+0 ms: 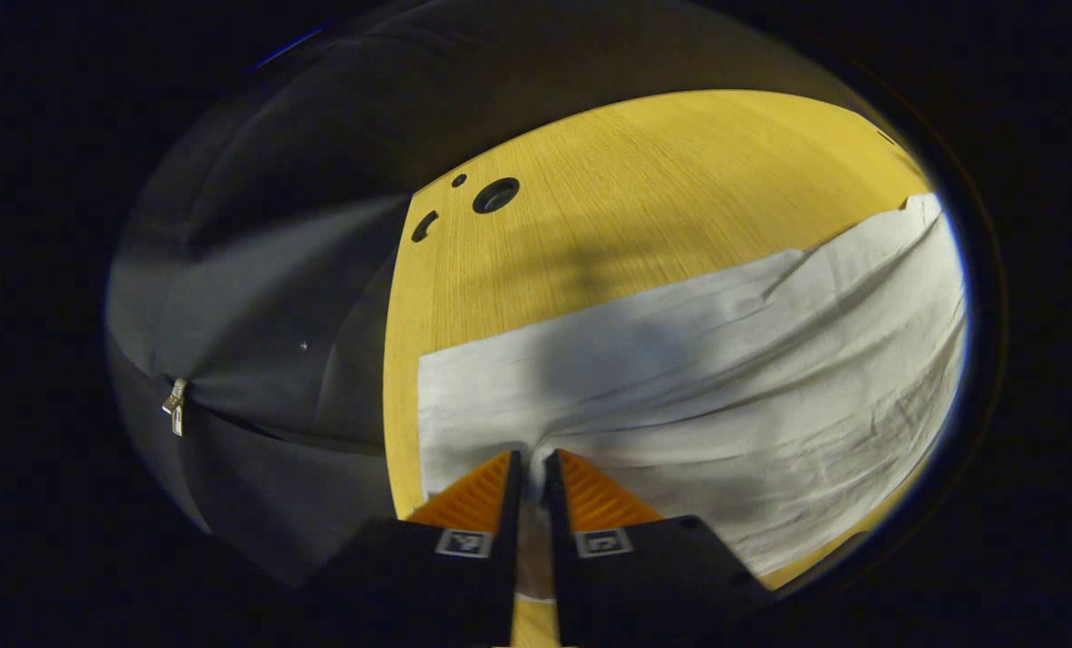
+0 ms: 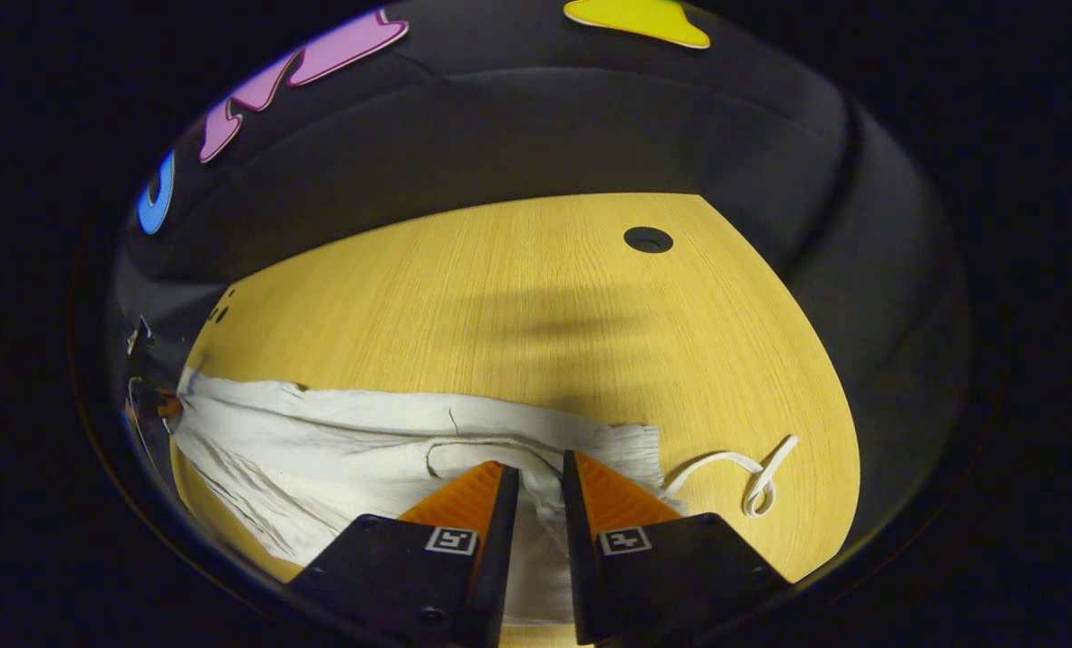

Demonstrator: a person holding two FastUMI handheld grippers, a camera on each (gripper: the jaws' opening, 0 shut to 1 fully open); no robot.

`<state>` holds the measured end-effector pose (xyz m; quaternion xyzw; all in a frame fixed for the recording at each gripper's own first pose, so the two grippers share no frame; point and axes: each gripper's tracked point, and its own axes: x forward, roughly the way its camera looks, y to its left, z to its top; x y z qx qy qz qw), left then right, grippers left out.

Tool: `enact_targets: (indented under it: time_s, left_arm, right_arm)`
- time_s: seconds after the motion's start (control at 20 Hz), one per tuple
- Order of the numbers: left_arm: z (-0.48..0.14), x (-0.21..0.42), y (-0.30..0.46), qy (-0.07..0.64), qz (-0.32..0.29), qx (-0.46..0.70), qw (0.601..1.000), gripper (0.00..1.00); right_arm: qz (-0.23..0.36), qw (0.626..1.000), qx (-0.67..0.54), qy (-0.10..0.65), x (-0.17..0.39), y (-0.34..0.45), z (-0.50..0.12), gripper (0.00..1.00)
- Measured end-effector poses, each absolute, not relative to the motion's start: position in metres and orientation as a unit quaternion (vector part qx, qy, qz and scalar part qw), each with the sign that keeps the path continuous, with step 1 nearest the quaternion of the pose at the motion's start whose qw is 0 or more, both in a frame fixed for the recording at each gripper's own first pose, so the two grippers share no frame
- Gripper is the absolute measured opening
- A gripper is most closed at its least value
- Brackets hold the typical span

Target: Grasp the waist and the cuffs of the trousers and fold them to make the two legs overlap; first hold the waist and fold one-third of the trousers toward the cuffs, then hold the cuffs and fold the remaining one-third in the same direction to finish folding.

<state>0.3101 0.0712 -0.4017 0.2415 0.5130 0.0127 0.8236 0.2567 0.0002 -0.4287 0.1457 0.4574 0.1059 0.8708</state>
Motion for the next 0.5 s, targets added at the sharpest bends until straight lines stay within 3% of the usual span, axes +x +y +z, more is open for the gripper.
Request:
enact_targets:
  time_s: [0.15,0.2,0.25,0.3,0.35,0.5]
  left_arm:
    - [-0.395,0.309,0.081,0.504,0.017,0.237,0.83,0.55]
    - [-0.391,0.308,0.081,0.5,0.017,0.234,0.834,0.7]
    - [-0.387,0.307,0.083,0.495,0.018,0.231,0.838,0.76]
    - [-0.381,0.306,0.085,0.487,0.02,0.228,0.843,0.91]
    - [-0.374,0.305,0.087,0.477,0.024,0.226,0.849,0.93]
    - [-0.345,0.299,0.093,0.442,0.041,0.216,0.869,0.94]
  right_arm:
    - [0.092,0.872,0.204,0.436,0.262,-0.003,-0.409,0.53]
    - [0.082,0.872,0.219,0.429,0.261,-0.008,-0.404,0.64]
    - [0.066,0.873,0.236,0.421,0.261,-0.016,-0.397,0.67]
    - [0.05,0.873,0.258,0.411,0.262,-0.021,-0.39,0.75]
    - [0.039,0.871,0.285,0.399,0.261,-0.027,-0.381,0.8]
    - [-0.007,0.855,0.347,0.386,0.24,-0.044,-0.368,0.8]
